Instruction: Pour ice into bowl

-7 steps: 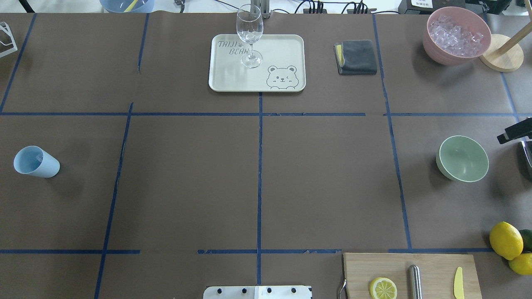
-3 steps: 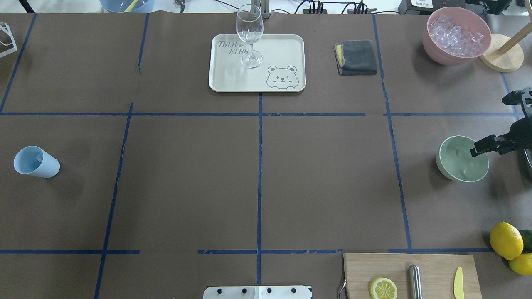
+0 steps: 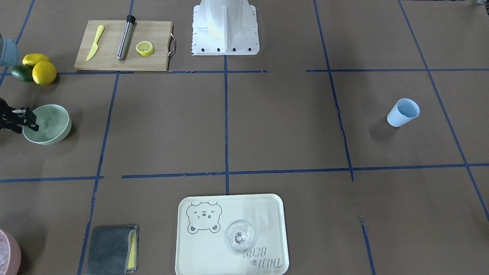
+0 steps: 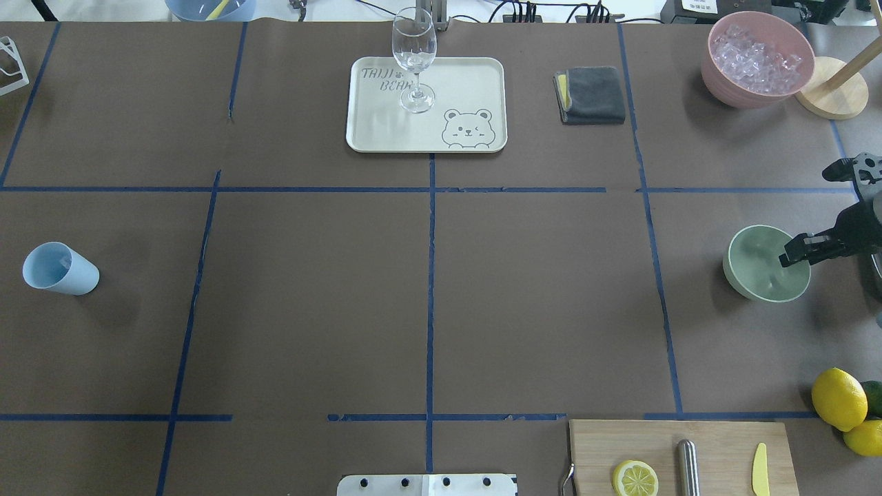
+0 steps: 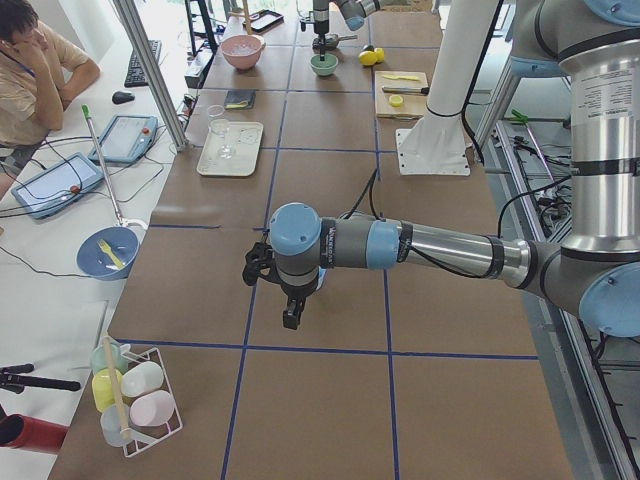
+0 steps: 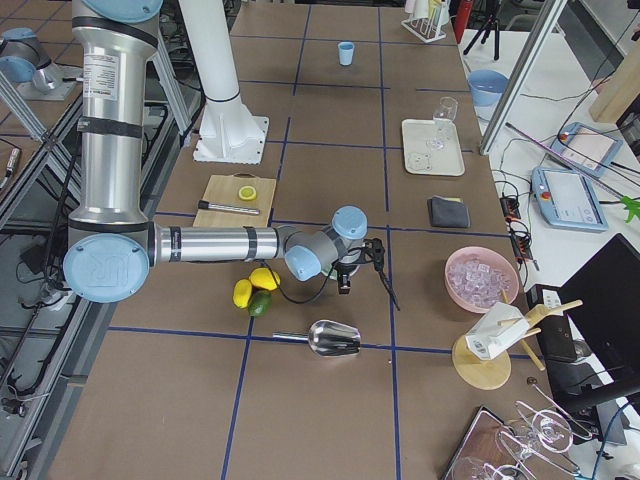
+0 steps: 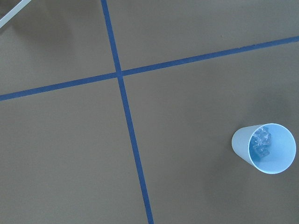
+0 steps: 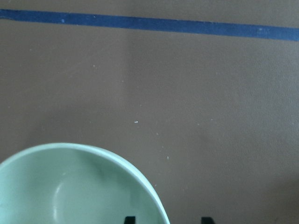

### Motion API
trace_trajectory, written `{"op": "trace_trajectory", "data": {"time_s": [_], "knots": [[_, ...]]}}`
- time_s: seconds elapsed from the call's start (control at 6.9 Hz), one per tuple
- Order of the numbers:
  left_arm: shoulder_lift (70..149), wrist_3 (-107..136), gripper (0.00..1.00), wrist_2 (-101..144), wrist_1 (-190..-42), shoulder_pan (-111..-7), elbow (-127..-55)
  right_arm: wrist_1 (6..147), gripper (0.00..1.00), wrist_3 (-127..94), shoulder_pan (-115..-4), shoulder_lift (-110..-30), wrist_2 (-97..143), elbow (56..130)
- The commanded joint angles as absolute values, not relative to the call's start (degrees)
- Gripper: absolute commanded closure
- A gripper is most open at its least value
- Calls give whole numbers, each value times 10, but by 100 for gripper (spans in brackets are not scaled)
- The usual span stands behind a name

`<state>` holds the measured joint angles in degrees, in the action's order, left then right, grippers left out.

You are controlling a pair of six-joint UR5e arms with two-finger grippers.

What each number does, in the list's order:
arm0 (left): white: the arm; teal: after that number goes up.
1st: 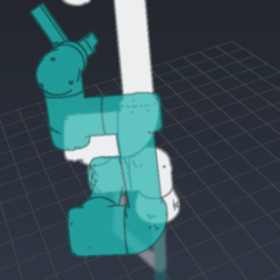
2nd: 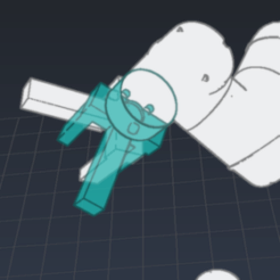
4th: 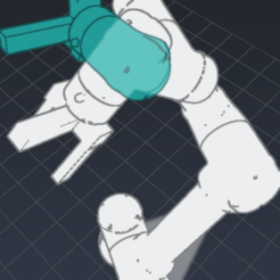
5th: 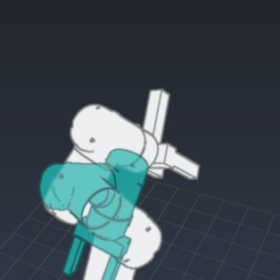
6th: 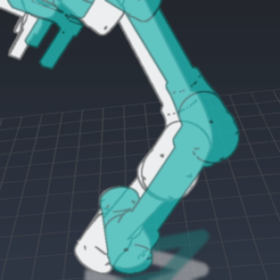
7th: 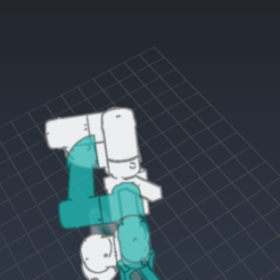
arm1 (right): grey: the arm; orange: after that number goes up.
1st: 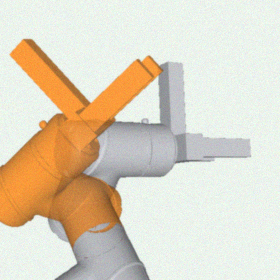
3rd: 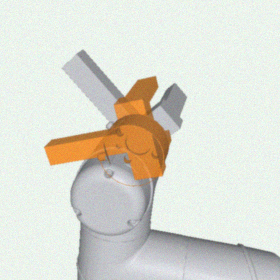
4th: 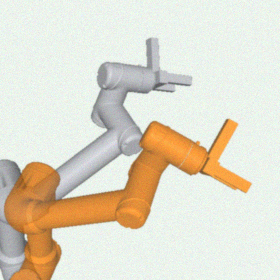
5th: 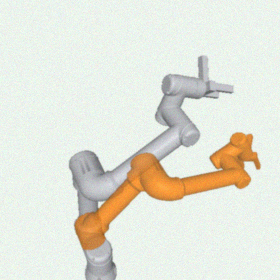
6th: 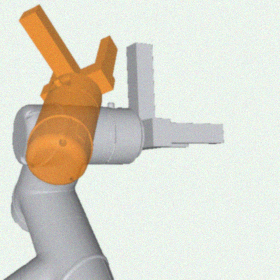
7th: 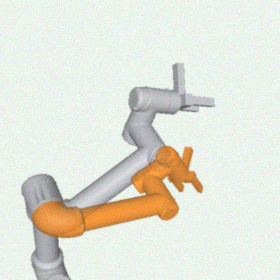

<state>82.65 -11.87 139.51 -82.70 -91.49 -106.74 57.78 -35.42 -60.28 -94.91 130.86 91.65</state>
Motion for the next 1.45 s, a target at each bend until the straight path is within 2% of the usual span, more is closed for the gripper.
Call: {"op": "trace_trajectory", "data": {"time_s": [0.0, 0.29, 0.44, 0.87, 1.31], "knots": [[826, -119, 0, 1395, -827, -915, -1068, 577, 100, -354, -602, -949, 1310, 920], [825, -119, 0, 1395, -827, -916, -1069, 579, 100, -423, -600, -946, 1323, 987], [825, -119, 0, 1395, -827, -916, -1069, 581, 100, -507, -596, -901, 1345, 1005], [828, -117, 0, 1395, -827, -915, -1065, 581, 100, -766, -483, -756, 1314, 1018], [834, -119, 0, 1397, -865, -913, -1064, 615, 100, -936, -298, -625, 1113, 1000]]}}
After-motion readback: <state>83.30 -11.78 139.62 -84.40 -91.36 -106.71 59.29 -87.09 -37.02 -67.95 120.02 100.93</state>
